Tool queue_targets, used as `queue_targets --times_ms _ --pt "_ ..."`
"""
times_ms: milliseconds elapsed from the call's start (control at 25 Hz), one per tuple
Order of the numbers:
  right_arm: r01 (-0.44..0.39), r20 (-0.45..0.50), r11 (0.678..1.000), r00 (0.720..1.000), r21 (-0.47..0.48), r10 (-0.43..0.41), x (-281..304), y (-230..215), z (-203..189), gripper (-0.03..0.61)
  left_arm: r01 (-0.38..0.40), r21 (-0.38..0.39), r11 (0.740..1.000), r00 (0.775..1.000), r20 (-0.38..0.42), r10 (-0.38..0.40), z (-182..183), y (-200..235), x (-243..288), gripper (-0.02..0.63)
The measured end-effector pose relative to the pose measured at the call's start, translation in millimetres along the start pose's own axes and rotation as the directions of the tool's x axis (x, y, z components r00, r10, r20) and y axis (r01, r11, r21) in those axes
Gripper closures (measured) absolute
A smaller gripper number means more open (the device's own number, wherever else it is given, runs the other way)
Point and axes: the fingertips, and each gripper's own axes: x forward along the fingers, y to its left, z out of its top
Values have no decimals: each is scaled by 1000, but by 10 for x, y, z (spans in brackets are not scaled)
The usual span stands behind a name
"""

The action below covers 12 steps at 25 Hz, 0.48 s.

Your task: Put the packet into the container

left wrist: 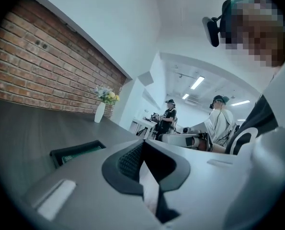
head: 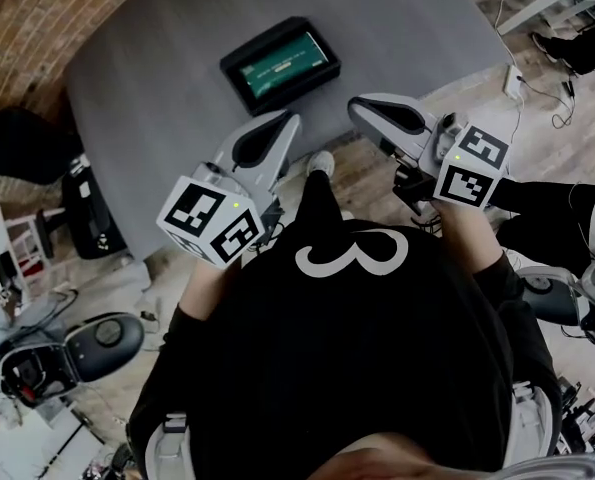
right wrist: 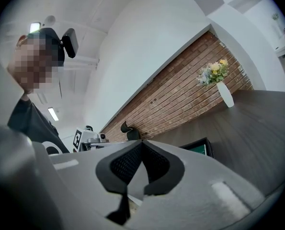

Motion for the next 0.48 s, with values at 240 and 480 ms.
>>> queue_targets --times_ms 240,480 --pt "-14 -28 1000 1000 -13 14 35 67 13 578 -3 -14 1000 1000 0 3 -35 -45 14 600" --pt "-8 -30 1000 1000 -26 7 38 124 73 578 8 6 1000 1000 22 -8 86 -104 -2 601"
